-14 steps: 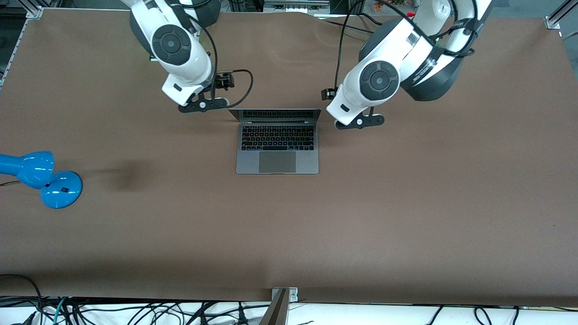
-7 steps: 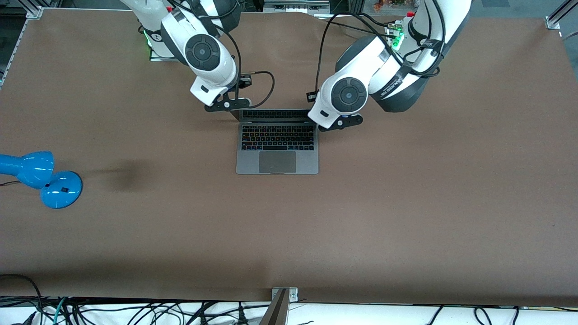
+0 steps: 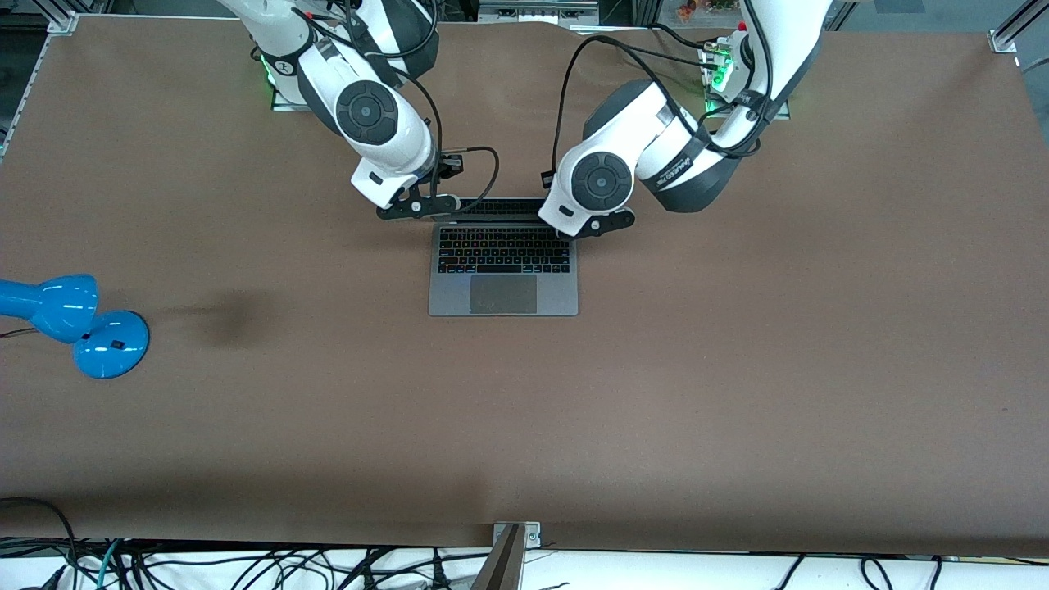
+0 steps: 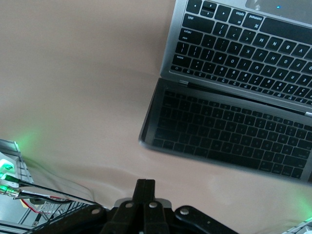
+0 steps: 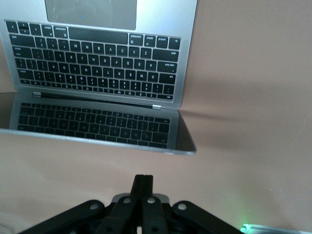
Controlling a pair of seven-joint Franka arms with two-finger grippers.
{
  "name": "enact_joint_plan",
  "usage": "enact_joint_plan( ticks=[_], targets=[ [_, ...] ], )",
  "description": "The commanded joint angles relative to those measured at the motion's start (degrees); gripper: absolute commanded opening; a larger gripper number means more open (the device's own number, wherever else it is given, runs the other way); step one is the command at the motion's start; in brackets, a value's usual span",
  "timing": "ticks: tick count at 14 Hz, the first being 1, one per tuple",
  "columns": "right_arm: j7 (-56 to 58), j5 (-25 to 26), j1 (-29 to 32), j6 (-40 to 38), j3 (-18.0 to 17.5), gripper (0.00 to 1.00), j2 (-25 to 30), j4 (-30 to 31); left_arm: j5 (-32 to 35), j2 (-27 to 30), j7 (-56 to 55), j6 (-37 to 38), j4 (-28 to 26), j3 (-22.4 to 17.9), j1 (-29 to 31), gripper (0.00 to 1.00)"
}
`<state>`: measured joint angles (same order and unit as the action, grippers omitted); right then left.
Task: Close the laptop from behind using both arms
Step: 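Lower both grippers behind the screen and push it toward the keyboard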
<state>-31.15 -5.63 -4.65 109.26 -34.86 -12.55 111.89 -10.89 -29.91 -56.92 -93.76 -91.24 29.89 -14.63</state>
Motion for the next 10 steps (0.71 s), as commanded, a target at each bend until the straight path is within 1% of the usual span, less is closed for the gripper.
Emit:
enact_joint_plan(
  ticks=[1,4,6,8,10],
  targets=[
    [-0.40,0.97,0.70,-0.01,0.14,0.00,-1.42,-2.55,-0.27,-3.31,0.14,0.51,4.40,-0.27,-0.22,0.00],
    [-0.31,0.97,0.79,0.08,1.37,0.00,-2.39,-3.78,-0.19,-5.42,0.14,0.51,6.59,-0.88,-0.05,0.00],
    [-0.40,2.11,0.79,0.08,1.98,0.00,-3.35,-4.66,-0.01,-6.30,0.23,0.51,7.30,-1.49,-0.05,0.00],
    [-0.40,3.51,0.70,1.04,1.99,0.00,-4.49,-5.36,1.13,-7.26,0.22,0.42,7.57,-1.67,-0.05,0.00],
    [-0.40,3.69,0.70,2.01,1.99,0.00,-6.07,-6.33,1.31,-8.58,0.14,0.25,9.23,-2.02,-0.05,0.00]
  ],
)
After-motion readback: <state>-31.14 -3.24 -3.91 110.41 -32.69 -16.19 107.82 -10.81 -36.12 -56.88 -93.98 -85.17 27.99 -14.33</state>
